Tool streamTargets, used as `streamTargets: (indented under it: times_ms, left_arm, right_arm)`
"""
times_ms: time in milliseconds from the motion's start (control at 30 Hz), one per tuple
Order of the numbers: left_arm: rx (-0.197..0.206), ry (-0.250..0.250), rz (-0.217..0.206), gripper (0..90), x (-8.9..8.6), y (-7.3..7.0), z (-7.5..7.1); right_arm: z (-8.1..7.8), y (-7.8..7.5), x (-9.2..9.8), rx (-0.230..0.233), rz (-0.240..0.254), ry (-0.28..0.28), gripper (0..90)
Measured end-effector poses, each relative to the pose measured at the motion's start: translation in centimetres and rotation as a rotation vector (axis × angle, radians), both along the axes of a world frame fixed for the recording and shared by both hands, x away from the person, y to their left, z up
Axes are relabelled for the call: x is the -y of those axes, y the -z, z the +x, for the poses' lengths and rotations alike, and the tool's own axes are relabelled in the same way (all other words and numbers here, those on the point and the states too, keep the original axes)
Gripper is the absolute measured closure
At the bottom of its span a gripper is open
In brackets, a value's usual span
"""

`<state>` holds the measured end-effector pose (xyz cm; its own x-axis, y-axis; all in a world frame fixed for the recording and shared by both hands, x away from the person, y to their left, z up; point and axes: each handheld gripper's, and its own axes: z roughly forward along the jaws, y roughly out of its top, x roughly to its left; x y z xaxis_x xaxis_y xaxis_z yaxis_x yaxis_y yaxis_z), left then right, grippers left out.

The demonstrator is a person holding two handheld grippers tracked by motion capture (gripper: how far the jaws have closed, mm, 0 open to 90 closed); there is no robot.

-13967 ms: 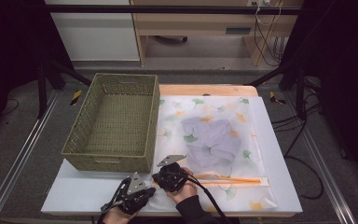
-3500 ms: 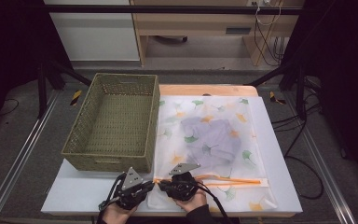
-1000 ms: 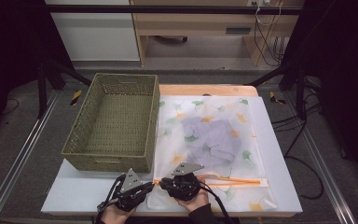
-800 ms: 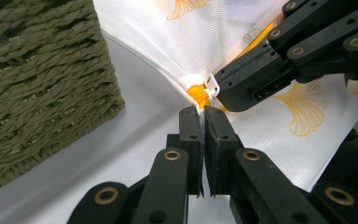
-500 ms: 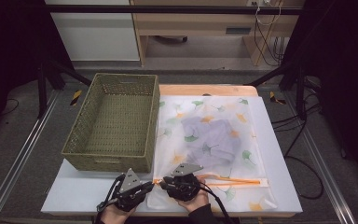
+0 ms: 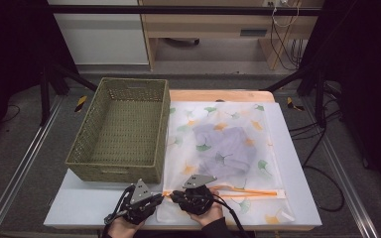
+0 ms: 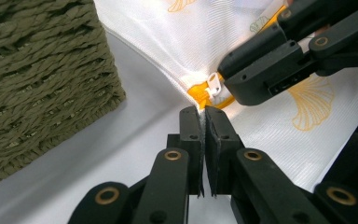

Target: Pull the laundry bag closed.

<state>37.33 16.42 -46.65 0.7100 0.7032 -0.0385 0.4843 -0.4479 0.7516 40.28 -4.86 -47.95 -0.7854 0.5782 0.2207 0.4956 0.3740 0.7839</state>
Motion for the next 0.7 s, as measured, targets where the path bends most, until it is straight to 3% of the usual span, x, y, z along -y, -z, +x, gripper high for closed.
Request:
streamTargets:
  times_ms: [233,467,700]
  left_arm:
    - [0.027,0.008,-0.015,85.2,-0.13,-0.28,-0.19]
    - [0.008,0.011,-0.003,85.2,-0.07,-0.03,-0.03]
    - [0.005,0.011,-0.005,85.1,-0.13,0.05,0.06]
  right_arm:
    - [0.34,0.52,-0.44,0.006,-0.024,0.018,70.6]
    - [0.26,0.22,-0.29,0.034,-0.015,0.024,73.3]
    - [0.38,0.22,-0.46,0.030,-0.034,-0.011,75.3]
